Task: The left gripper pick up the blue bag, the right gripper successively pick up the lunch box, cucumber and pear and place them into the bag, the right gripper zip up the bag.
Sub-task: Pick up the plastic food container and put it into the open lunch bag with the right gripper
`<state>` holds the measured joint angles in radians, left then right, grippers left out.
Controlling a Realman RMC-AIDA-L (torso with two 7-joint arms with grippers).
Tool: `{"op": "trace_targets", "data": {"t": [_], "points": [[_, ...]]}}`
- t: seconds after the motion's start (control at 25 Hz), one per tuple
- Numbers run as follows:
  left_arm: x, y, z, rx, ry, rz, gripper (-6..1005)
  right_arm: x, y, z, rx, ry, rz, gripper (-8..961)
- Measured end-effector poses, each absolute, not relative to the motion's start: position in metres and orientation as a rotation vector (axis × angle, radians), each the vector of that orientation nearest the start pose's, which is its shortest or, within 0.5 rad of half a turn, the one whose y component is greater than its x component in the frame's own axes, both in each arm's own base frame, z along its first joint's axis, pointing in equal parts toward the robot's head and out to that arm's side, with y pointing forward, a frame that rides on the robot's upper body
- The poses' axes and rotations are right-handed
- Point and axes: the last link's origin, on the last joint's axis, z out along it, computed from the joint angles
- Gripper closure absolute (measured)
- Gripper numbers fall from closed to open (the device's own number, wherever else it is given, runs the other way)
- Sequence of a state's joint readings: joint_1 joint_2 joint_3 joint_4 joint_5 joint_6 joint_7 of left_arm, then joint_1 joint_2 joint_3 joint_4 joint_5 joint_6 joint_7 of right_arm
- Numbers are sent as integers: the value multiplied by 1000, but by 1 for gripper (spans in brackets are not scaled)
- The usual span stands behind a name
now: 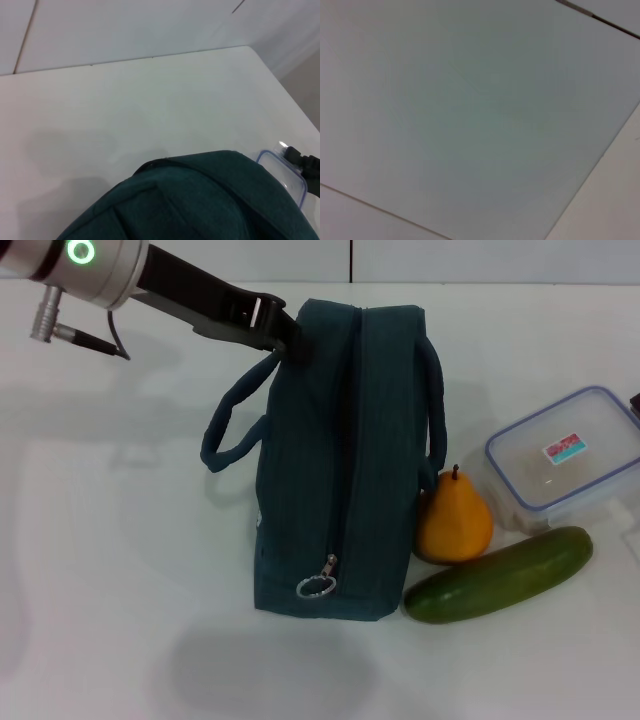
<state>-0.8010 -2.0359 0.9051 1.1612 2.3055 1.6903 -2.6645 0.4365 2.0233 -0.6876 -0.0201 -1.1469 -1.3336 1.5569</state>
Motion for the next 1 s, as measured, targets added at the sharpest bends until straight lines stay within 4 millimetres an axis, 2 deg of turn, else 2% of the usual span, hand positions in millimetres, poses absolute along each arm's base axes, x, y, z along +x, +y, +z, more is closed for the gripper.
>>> {"op": "trace_targets", "data": {"t": [0.2,0.4,0.64,1.0], "points": [[-137,392,53,-2599,-1413,-175,928,337,307,-7,-1532,1601,1441,865],[-136,392,53,-2602,-1410,-174,928,341,307,-2,-1401,1686,1521,865],[-134,393,53,-2607,-1402,-175,928,342,308,-1,-1330,1764,1570,865],[-132,394,53,-2609,-1397,-177,928,336,308,0,-1369,1760,1601,865]]}}
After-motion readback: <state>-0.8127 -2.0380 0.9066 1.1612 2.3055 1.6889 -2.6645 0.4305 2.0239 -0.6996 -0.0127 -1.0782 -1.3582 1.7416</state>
